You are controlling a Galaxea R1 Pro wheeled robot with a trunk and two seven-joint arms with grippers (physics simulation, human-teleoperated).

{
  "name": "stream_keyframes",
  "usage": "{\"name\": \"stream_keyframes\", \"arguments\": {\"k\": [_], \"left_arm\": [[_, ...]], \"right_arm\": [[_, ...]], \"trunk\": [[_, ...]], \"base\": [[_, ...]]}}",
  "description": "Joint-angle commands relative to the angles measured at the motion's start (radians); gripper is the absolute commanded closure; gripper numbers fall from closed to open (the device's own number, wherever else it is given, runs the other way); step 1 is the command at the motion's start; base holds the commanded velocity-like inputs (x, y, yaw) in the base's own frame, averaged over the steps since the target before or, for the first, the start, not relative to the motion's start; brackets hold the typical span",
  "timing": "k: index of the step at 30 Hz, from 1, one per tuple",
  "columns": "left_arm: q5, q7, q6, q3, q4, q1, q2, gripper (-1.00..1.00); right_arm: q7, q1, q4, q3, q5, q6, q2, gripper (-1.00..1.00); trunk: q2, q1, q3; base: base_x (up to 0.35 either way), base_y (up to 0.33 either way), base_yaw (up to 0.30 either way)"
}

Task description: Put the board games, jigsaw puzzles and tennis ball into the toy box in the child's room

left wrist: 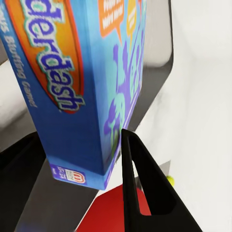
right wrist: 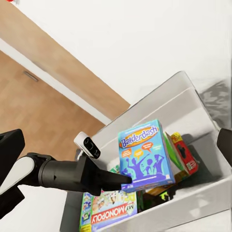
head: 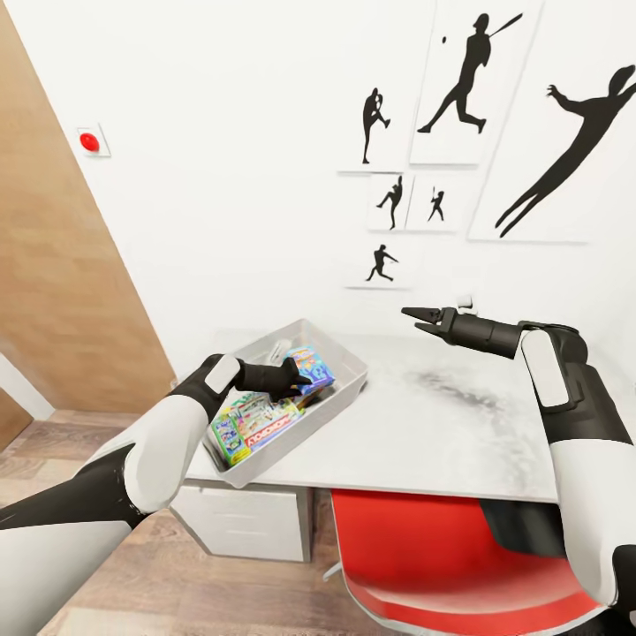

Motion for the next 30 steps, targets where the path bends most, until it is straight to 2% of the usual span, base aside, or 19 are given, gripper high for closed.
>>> {"name": "stream_keyframes", "arguments": {"k": [1,18,30], "left_arm": [[-0.005,-0.003,0.005,0.006,-0.001,-0.001,-0.001,1.00],[-0.007,-0.006,0.000,0.007,-0.004,-0.001,0.003,1.00],[-0.007,-0.010,0.003,0.007,-0.007,-0.001,0.008,1.00]], "right_arm": [[0.007,-0.001,0.000,-0.001,0.005,0.005,0.000,-1.00],[0.007,-0.001,-0.001,-0.002,0.005,0.005,0.000,-1.00],[0.007,-0.001,-0.001,-0.001,0.005,0.005,0.001,-1.00]], "trunk": [[-0.001,0.000,-0.003],[-0.001,0.000,-0.024],[-0.001,0.000,-0.026]], "base": [[0.000,0.000,-0.074],[0.000,0.000,-0.081],[0.075,-0.049,-0.015]]}}
